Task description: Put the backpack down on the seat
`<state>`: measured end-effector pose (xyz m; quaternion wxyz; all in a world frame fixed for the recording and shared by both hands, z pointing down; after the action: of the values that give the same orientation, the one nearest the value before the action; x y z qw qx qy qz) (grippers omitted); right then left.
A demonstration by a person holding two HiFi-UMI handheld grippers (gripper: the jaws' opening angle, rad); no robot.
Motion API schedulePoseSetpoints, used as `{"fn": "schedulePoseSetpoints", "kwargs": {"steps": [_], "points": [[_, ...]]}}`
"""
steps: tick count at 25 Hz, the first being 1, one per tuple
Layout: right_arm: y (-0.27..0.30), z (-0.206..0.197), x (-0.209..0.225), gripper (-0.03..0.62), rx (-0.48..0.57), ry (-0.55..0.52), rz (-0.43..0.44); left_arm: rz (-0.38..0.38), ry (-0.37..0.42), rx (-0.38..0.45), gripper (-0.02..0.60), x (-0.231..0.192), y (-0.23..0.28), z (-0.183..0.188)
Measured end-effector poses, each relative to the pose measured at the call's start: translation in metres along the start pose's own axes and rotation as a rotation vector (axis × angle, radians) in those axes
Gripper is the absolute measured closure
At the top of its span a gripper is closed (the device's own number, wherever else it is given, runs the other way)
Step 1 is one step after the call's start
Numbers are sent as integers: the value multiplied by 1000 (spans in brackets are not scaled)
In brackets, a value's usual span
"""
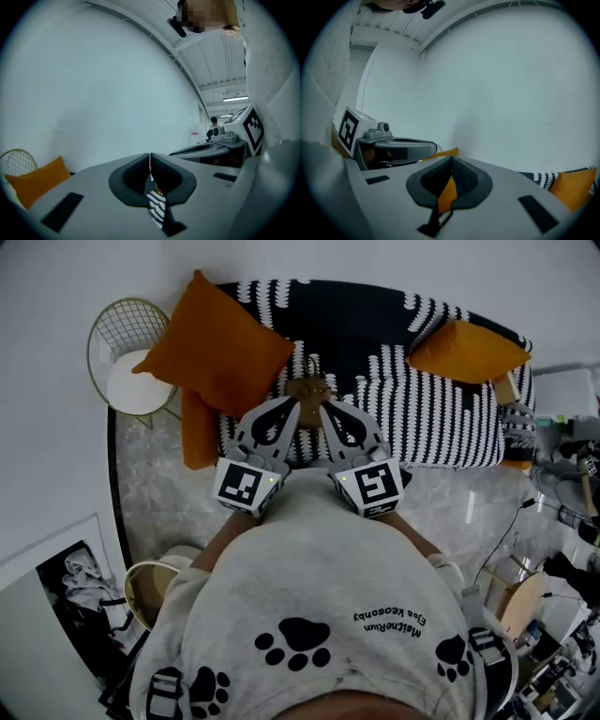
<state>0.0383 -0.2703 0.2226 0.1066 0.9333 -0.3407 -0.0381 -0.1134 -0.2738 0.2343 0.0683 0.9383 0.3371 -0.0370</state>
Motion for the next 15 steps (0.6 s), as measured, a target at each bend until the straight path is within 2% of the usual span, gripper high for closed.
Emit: {"fn": "schedulePoseSetpoints", "kwargs": {"steps": [15], "points": [[-11,-20,13,562,-25,-13,9,-16,10,-7,560,19,8,-16]]}}
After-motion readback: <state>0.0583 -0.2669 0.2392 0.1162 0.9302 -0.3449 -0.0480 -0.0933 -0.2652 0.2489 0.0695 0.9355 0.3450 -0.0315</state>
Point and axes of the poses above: the fingertips, and each gripper's own axes: y forward along the fingers, x to its right, z out of its top, the point moved 9 cm from there along -y, backward along the fingers, and after that the axes turned 2 degrees about z, right-handed, at the moved point
